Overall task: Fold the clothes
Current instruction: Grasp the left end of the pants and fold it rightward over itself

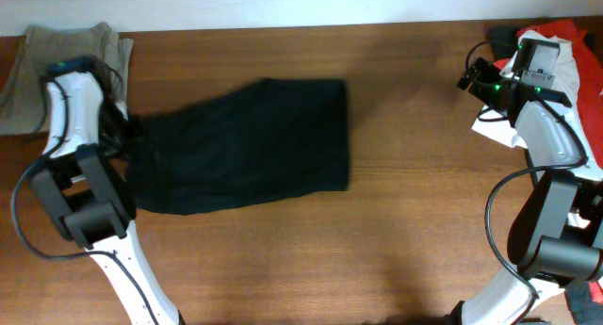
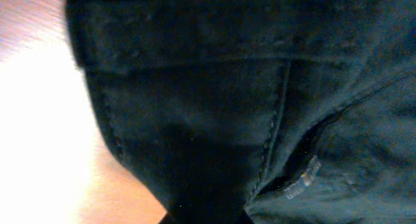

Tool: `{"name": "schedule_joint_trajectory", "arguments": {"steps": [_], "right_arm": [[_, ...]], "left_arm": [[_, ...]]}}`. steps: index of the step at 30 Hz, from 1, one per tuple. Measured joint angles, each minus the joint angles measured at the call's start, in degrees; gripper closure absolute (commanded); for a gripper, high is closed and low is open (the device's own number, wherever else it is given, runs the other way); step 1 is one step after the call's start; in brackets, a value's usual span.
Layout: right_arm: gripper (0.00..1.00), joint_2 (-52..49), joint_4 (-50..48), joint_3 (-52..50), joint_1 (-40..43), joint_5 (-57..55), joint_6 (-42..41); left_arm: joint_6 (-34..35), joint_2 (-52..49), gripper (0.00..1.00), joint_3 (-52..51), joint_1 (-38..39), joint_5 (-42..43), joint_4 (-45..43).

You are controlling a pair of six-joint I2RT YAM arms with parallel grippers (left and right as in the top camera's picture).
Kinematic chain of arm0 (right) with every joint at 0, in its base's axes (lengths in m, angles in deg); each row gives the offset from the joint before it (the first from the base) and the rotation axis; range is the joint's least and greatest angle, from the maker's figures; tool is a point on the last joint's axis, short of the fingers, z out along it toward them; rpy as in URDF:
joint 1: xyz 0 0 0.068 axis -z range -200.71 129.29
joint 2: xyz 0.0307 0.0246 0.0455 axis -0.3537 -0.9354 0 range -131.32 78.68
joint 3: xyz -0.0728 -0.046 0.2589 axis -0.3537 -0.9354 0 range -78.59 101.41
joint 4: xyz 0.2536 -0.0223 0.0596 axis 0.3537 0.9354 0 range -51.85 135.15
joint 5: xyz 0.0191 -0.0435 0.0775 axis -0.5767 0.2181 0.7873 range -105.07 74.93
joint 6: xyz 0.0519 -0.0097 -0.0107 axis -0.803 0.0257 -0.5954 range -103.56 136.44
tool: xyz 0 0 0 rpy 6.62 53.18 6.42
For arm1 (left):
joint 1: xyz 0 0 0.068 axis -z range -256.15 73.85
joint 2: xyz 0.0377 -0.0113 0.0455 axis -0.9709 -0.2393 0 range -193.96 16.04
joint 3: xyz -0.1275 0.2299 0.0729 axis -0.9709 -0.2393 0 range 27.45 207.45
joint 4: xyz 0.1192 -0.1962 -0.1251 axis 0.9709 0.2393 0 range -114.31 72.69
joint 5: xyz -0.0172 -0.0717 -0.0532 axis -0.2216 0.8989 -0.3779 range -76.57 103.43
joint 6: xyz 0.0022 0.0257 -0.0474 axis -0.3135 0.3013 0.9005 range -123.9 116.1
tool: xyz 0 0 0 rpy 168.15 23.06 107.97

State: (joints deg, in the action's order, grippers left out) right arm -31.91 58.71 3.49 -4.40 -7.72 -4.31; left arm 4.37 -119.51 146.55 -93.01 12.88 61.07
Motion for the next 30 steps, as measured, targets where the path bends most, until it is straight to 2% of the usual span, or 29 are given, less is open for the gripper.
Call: {"name": "schedule_joint_trajectory", "arguments": {"steps": [4,7,12,15,20,24,25,27,29,30], "right_arm": [[0.01,0.0,-0.1,0.0,0.0,0.0,0.0],[0.01,0.0,0.0,0.0,0.0,0.0,0.0],[0.01,0.0,0.0,0.0,0.0,0.0,0.0],[0.01,0.0,0.0,0.0,0.0,0.0,0.0],[0.01,0.0,0.0,0.0,0.0,0.0,0.0],[0.01,0.0,0.0,0.0,0.0,0.0,0.0],[0.01,0.0,0.0,0.0,0.0,0.0,0.0],[0.01,0.0,0.1,0.0,0.0,0.0,0.0],[0.01,0.0,0.0,0.0,0.0,0.0,0.0],[0.01,0.0,0.0,0.0,0.0,0.0,0.0]], "left_arm": [[2.6,-0.3,0.99,21.7,0.7,-4.0,11.0],[3.3,-0.2,0.99,28.9,4.7,-2.4,11.3],[3.6,-0.2,0.99,31.5,16.3,-2.9,11.5],[6.7,0.7,0.99,33.5,18.7,-10.0,11.5],[9.9,4.3,0.99,33.7,13.9,-14.1,11.5],[9.3,4.3,0.99,33.7,9.3,-17.4,9.6],[7.6,4.3,0.99,33.7,8.3,-16.5,7.0],[2.4,4.3,0.99,33.7,7.3,-5.7,2.7],[2.9,4.3,0.99,33.7,7.5,-0.9,4.3],[5.3,4.3,0.99,33.7,7.6,-1.3,6.1]]}}
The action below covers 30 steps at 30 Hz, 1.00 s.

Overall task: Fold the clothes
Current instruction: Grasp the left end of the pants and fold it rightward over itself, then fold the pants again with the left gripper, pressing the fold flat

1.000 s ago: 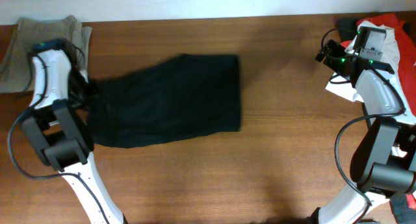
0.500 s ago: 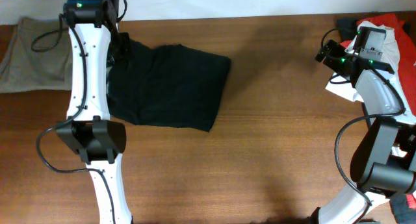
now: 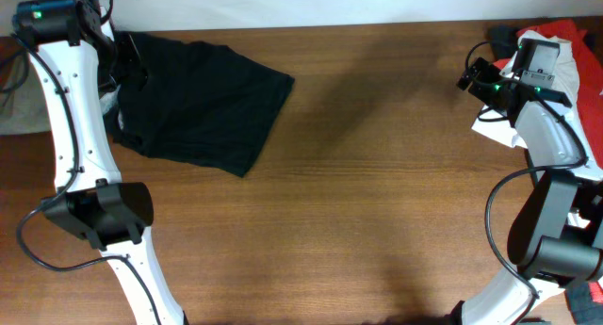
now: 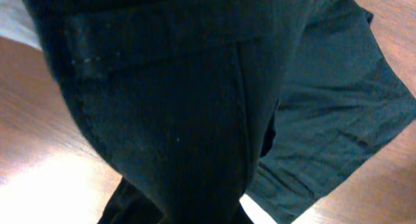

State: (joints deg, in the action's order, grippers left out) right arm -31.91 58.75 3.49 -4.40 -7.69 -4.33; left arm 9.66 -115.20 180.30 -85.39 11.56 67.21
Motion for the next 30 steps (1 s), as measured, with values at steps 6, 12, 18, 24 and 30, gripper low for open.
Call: {"name": "schedule_joint_trajectory", "arguments": {"steps": [6,12,18,24,30], "right_arm": [[0.01,0.0,0.0,0.0,0.0,0.0,0.0],[0.01,0.0,0.0,0.0,0.0,0.0,0.0],[0.01,0.0,0.0,0.0,0.0,0.0,0.0],[0.01,0.0,0.0,0.0,0.0,0.0,0.0],[0.01,0.0,0.0,0.0,0.0,0.0,0.0]], "left_arm": [[5.5,0.0,0.99,0.0,0.5,-2.6,5.1],[7.1,6.1,0.99,-4.2,6.4,-2.6,5.3],[13.7,25.2,0.99,-33.3,6.4,-9.1,5.4],[14.4,25.6,0.99,-35.1,3.8,-13.5,-0.4],[12.0,22.8,0.99,-35.4,7.5,-13.4,-10.7]]}}
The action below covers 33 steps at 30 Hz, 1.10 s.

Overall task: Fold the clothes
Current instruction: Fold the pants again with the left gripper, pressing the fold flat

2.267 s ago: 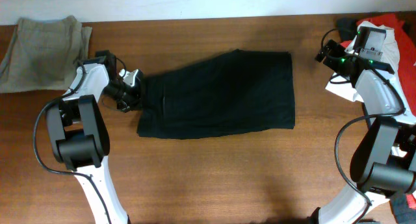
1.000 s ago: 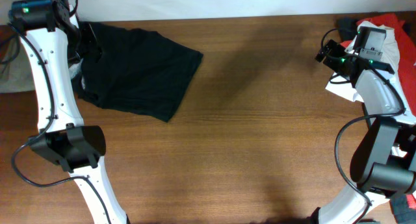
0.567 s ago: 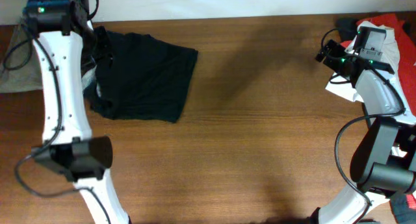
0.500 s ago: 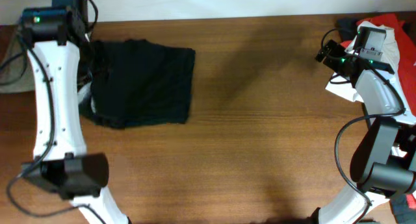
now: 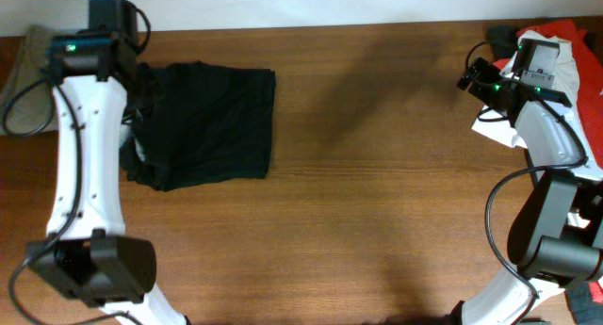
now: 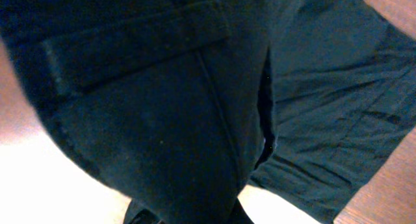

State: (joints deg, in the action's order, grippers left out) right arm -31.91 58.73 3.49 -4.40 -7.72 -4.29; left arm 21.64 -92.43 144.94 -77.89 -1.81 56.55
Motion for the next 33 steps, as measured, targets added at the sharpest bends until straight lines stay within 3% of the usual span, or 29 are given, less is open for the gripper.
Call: {"name": "schedule_joint_trajectory", "arguments": {"steps": [6,11,18,25,30,31,33], "right_arm": [[0.01,0.0,0.0,0.0,0.0,0.0,0.0],[0.01,0.0,0.0,0.0,0.0,0.0,0.0],[0.01,0.0,0.0,0.0,0.0,0.0,0.0],[0.01,0.0,0.0,0.0,0.0,0.0,0.0],[0.01,0.0,0.0,0.0,0.0,0.0,0.0],[0.01,0.0,0.0,0.0,0.0,0.0,0.0],[0.01,0.0,0.0,0.0,0.0,0.0,0.0]], "left_arm": [[-3.0,-9.3,0.99,-0.3,2.5,0.0,-12.6],[-10.0,-9.3,0.99,-0.3,10.6,0.4,-13.0],[-13.2,-13.0,1.00,-0.1,11.9,15.2,-10.7],[-21.3,-15.1,0.99,-0.1,15.8,20.5,-13.5],[-22.6,-20.4,0.98,-0.1,17.4,25.6,-14.2],[-22.8,-20.8,0.94,-0.1,17.7,25.6,-14.2],[-22.9,-22.1,0.73,-0.1,19.3,25.8,-15.3]]}}
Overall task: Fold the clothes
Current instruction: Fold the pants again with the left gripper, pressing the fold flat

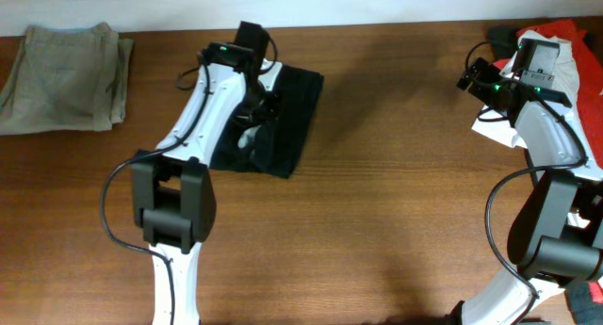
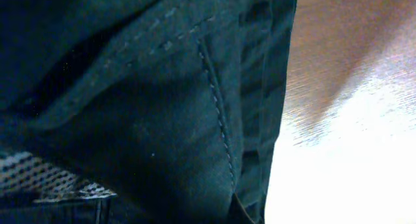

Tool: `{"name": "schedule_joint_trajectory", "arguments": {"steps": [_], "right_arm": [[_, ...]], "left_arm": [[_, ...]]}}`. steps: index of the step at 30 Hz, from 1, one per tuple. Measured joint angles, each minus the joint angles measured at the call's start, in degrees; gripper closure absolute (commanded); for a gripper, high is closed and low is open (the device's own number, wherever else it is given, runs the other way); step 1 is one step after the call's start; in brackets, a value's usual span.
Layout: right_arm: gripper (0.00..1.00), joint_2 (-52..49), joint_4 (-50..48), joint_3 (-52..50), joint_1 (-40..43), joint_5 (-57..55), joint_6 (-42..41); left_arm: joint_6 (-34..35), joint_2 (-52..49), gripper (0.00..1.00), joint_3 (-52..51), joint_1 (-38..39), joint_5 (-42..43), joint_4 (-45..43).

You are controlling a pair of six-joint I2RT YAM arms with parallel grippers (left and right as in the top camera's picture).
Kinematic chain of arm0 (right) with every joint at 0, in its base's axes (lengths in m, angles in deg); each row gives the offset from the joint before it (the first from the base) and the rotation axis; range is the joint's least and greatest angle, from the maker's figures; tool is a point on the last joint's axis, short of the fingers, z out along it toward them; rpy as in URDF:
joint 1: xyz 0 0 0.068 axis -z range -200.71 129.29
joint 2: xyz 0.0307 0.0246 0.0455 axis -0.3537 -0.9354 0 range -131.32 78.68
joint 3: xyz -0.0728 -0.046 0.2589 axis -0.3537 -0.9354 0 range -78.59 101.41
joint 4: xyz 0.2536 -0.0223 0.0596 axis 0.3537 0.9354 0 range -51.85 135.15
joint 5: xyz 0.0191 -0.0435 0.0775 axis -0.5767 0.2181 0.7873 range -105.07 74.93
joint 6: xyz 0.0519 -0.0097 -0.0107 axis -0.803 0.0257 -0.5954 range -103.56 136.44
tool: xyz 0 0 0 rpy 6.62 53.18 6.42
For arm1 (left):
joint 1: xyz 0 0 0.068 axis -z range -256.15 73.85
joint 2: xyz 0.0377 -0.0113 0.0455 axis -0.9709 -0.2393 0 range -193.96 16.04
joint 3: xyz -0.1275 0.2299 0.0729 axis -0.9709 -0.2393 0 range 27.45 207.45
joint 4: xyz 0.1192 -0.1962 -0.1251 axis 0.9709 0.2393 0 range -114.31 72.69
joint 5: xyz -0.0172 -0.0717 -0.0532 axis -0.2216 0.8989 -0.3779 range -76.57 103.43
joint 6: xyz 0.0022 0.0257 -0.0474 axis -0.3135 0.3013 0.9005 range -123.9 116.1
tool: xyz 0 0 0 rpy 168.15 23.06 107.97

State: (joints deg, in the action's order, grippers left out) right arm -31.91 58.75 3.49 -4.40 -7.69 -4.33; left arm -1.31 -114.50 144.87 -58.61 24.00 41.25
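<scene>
The black shorts (image 1: 294, 108) lie bunched in a narrow folded strip on the wooden table (image 1: 377, 221), left of centre near the back. My left gripper (image 1: 254, 113) is down on them and shut on the fabric. A white patch of lining shows beside it. In the left wrist view the black shorts (image 2: 162, 113) fill nearly the whole frame and hide the fingers; bare table (image 2: 351, 87) shows at right. My right gripper (image 1: 469, 77) hangs at the far right by the clothes pile; I cannot tell its state.
A folded khaki garment (image 1: 61, 61) lies at the back left corner. A pile of red and white clothes (image 1: 556, 42) sits at the back right under the right arm. The table's front half is bare wood.
My left gripper has moved right from the back left to left of centre, taking the shorts with it. They are now narrower and doubled over. The khaki garment is uncovered. The right arm has not moved.
The shorts first lay spread out left of centre with my left gripper on their left edge. Then they sat at the back left, partly over the khaki garment, then squared up there. Now they are a narrow bundle further right, still held.
</scene>
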Motion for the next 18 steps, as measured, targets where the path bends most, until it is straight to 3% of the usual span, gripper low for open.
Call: {"name": "schedule_joint_trajectory", "arguments": {"steps": [1,2,6,9,10,12,13,18], "right_arm": [[0.01,0.0,0.0,0.0,0.0,0.0,0.0],[0.01,0.0,0.0,0.0,0.0,0.0,0.0],[0.01,0.0,0.0,0.0,0.0,0.0,0.0],[0.01,0.0,0.0,0.0,0.0,0.0,0.0],[0.01,0.0,0.0,0.0,0.0,0.0,0.0],[0.01,0.0,0.0,0.0,0.0,0.0,0.0],[0.01,0.0,0.0,0.0,0.0,0.0,0.0],[0.01,0.0,0.0,0.0,0.0,0.0,0.0]], "left_arm": [[-0.2,-0.7,0.48,0.0,0.7,0.2,-0.7],[0.0,-1.1,0.42,0.0,1.2,0.9,-1.4],[-0.2,-1.3,0.37,1.8,1.1,1.5,-1.6],[-0.2,-1.3,0.36,11.7,-0.9,1.0,4.3],[-0.2,-1.1,0.41,13.9,-2.0,0.5,4.4],[-0.2,-1.2,0.76,15.0,-5.0,0.5,4.5],[-0.1,-1.3,0.86,14.7,-5.8,1.6,4.5],[1.4,-10.8,0.88,14.4,-2.3,5.8,-0.8]]}}
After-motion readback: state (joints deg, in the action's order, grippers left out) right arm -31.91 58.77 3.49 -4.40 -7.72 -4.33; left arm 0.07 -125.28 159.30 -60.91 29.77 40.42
